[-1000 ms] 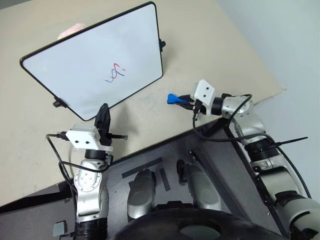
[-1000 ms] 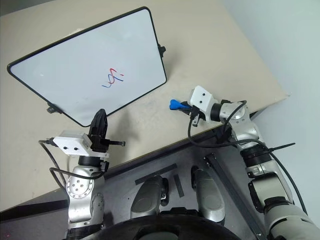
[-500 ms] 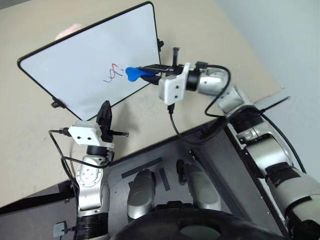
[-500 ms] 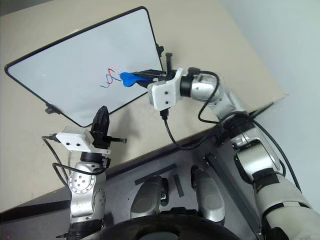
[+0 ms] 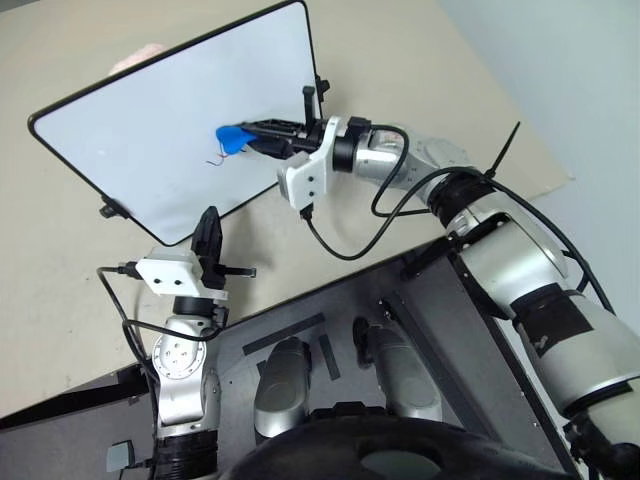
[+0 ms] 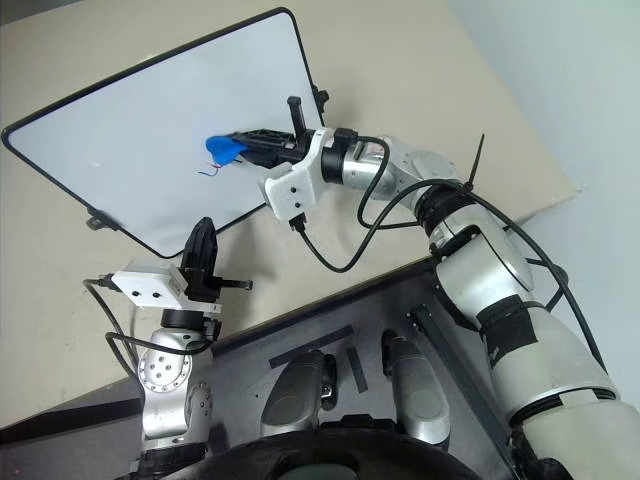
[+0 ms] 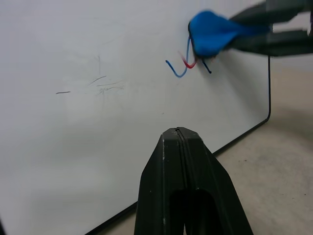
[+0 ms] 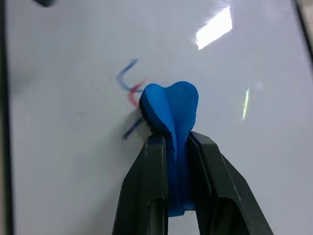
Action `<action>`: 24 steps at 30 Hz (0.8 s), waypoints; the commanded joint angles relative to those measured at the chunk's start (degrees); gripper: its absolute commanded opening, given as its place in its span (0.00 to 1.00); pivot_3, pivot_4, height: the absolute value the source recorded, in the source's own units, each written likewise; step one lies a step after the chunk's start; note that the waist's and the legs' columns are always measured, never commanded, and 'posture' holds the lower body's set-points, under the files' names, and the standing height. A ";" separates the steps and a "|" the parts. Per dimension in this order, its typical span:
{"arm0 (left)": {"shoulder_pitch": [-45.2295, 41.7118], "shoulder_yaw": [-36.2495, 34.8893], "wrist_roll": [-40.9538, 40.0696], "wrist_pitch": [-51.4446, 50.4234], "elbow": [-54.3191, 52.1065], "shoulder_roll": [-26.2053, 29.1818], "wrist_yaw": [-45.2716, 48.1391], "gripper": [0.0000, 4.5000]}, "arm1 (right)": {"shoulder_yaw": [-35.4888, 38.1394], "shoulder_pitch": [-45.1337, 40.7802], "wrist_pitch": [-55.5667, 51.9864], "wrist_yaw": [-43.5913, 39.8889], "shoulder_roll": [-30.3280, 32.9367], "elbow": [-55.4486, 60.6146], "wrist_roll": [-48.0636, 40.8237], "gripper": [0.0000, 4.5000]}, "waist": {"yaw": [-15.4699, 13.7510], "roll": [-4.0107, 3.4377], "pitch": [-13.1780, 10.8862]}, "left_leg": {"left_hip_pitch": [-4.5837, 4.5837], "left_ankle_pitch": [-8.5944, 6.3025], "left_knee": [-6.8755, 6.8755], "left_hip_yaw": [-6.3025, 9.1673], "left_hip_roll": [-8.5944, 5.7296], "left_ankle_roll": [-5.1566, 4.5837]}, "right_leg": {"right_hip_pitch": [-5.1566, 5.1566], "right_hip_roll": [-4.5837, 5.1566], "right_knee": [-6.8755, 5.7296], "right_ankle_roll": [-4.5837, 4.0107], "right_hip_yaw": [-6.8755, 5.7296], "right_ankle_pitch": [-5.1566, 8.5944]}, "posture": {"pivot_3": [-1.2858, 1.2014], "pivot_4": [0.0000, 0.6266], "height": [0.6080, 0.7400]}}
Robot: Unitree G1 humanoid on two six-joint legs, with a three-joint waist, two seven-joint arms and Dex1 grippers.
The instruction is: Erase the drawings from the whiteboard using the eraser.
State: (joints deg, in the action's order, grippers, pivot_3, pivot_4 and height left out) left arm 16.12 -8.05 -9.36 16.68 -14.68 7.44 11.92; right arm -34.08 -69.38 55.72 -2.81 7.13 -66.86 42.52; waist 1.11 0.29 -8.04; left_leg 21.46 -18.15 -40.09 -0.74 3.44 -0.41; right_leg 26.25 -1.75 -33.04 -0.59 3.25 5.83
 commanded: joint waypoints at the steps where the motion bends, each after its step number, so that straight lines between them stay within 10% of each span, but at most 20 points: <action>1: -0.10 -0.09 0.53 1.44 -0.90 -0.26 -0.45 0.00 | -1.99 -0.83 -0.81 3.17 -0.63 -1.99 2.20 0.09 | 0.05 0.00 0.00 | 0.00 0.00 -0.01 0.00 0.00 0.00 | 0.00 0.00 -0.01 -0.02 0.00 -0.01 | 0.52 0.24 1.00; 24: -1.24 0.24 0.44 1.44 -0.38 -0.26 -0.13 0.00 | -5.11 -1.64 -2.46 13.77 -0.97 -3.69 5.67 0.09 | 0.47 0.01 0.00 | 0.27 0.04 -0.06 0.00 0.03 -0.04 | 0.32 -0.01 -0.01 -0.11 -0.07 -0.18 | 0.52 0.24 1.00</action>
State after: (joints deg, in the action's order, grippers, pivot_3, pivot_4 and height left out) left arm 14.91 -7.91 -9.10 17.09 -14.52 7.39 11.96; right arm -37.82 -71.99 54.37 11.95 6.89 -69.82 47.31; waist 1.58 0.30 -8.03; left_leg 21.73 -18.12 -40.15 -0.74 3.47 -0.46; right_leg 26.57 -1.76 -33.06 -0.69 3.17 5.65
